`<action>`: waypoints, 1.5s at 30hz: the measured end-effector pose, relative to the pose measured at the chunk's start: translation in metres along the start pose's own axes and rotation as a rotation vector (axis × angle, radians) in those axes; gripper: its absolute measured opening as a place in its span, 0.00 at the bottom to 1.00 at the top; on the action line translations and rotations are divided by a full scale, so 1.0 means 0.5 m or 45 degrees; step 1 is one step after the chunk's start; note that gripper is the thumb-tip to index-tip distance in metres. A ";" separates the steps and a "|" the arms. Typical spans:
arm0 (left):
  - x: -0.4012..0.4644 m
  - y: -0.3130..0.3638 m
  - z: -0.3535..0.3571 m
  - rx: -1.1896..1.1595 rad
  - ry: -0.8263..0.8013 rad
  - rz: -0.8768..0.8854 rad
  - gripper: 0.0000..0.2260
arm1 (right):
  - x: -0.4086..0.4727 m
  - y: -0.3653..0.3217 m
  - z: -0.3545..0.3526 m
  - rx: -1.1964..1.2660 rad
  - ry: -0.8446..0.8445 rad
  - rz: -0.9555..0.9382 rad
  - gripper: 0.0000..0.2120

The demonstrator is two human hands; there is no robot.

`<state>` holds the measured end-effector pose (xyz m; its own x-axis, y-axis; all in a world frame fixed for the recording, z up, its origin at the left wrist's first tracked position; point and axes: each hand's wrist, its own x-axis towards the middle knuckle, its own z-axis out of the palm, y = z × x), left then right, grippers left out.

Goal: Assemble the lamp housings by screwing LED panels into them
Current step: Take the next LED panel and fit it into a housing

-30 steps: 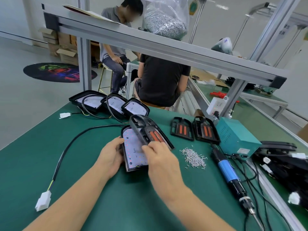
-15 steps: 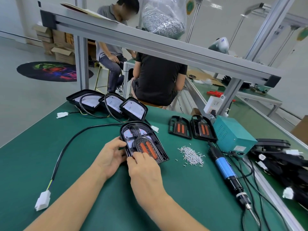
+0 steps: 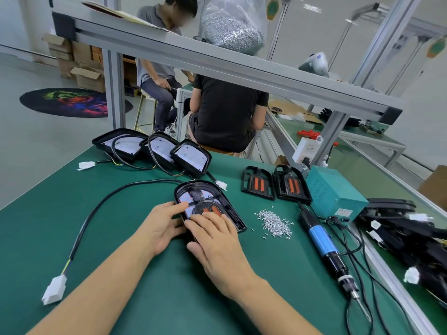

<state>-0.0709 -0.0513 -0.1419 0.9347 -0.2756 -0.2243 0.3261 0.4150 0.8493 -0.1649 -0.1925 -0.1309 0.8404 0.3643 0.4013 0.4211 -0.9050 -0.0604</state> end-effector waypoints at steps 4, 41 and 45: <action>0.000 0.002 0.001 0.020 0.009 -0.051 0.04 | 0.001 0.014 -0.007 0.025 -0.066 -0.090 0.23; -0.007 -0.005 -0.009 0.129 -0.114 -0.039 0.12 | 0.048 0.132 -0.070 0.055 -0.014 0.689 0.10; -0.009 -0.004 -0.008 0.116 -0.117 -0.033 0.11 | 0.052 0.137 -0.066 0.083 -0.077 0.688 0.09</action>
<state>-0.0752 -0.0477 -0.1445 0.9081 -0.3651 -0.2052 0.3316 0.3276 0.8847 -0.1252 -0.2523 -0.0944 0.9602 -0.1349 0.2446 -0.0572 -0.9521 -0.3004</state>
